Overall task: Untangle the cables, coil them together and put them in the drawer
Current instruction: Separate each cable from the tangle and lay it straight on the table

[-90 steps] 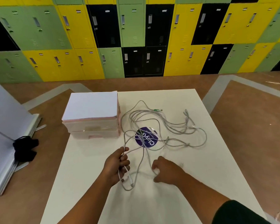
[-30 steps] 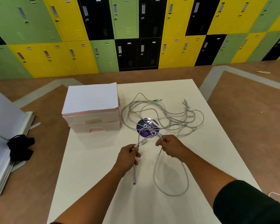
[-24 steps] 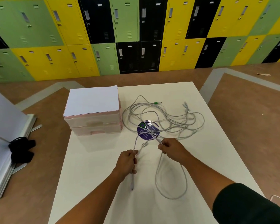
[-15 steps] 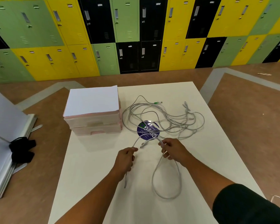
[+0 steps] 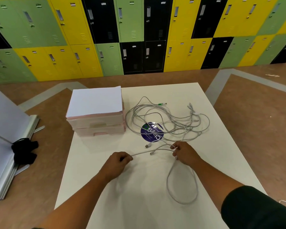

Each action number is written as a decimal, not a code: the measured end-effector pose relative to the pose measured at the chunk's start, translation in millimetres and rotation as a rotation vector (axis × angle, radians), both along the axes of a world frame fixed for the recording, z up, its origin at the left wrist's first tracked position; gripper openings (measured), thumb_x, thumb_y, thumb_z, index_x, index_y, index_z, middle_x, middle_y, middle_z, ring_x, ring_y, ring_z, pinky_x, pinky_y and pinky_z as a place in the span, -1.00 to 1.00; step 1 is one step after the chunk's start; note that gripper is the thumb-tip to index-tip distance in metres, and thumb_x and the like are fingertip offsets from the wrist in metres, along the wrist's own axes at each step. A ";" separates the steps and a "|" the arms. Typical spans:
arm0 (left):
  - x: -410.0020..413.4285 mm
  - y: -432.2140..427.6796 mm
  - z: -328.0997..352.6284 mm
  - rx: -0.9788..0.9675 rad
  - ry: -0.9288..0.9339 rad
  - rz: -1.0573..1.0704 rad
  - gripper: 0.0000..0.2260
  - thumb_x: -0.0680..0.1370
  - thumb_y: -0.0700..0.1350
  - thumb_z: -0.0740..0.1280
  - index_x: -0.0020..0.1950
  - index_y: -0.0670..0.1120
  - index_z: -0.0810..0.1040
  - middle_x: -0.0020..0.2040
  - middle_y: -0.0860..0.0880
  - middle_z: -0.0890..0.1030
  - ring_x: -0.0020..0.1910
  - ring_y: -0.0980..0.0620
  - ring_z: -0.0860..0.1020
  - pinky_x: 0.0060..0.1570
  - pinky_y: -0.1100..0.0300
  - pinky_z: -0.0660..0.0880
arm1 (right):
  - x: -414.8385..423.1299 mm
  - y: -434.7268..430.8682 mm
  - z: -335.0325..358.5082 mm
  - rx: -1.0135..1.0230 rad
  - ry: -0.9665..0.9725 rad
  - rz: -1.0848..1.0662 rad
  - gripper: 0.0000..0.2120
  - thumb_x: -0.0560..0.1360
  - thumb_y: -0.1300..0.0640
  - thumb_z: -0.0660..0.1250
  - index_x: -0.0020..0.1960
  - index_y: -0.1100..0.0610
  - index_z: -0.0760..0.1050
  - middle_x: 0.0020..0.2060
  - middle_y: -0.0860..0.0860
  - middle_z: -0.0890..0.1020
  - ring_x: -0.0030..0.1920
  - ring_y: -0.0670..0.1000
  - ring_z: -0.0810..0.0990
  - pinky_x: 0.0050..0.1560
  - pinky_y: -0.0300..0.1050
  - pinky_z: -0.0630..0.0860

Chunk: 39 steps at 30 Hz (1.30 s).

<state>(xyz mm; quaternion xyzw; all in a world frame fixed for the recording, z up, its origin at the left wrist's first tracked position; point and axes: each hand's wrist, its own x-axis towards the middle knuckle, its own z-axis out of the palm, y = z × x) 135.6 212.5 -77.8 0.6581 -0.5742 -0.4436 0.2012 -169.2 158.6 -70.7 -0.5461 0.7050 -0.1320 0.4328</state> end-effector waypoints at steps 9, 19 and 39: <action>-42.2 -0.3 19.0 -0.046 0.156 -0.001 -0.78 0.66 -0.10 0.26 -0.02 -0.04 0.70 -0.51 0.12 0.40 -0.50 0.17 0.32 -0.37 0.31 0.27 | 51.5 4.8 27.8 -0.430 0.076 0.309 -0.59 0.53 0.20 0.32 0.36 0.01 0.47 0.24 -0.10 0.49 0.27 -0.07 0.41 0.29 -0.13 0.38; -38.0 -3.1 26.6 0.009 0.237 0.036 -0.77 0.62 -0.01 0.34 -0.15 -0.07 0.68 -0.48 0.10 0.46 -0.47 0.13 0.35 -0.38 0.23 0.33 | 65.0 10.7 24.6 -0.283 0.035 0.448 -0.73 0.57 0.06 0.33 -0.30 -0.13 0.43 -0.38 -0.21 0.50 -0.30 -0.21 0.47 -0.19 -0.19 0.36; -59.9 -18.2 34.4 0.007 0.059 -0.095 -0.76 0.67 -0.19 0.18 -0.11 -0.08 0.59 -0.31 0.05 0.55 -0.37 0.13 0.46 -0.32 0.30 0.37 | 78.2 10.3 30.9 -0.219 -0.007 0.402 -0.90 0.56 0.00 0.32 0.04 -0.02 0.57 -0.32 -0.06 0.56 -0.32 -0.09 0.49 -0.23 -0.05 0.47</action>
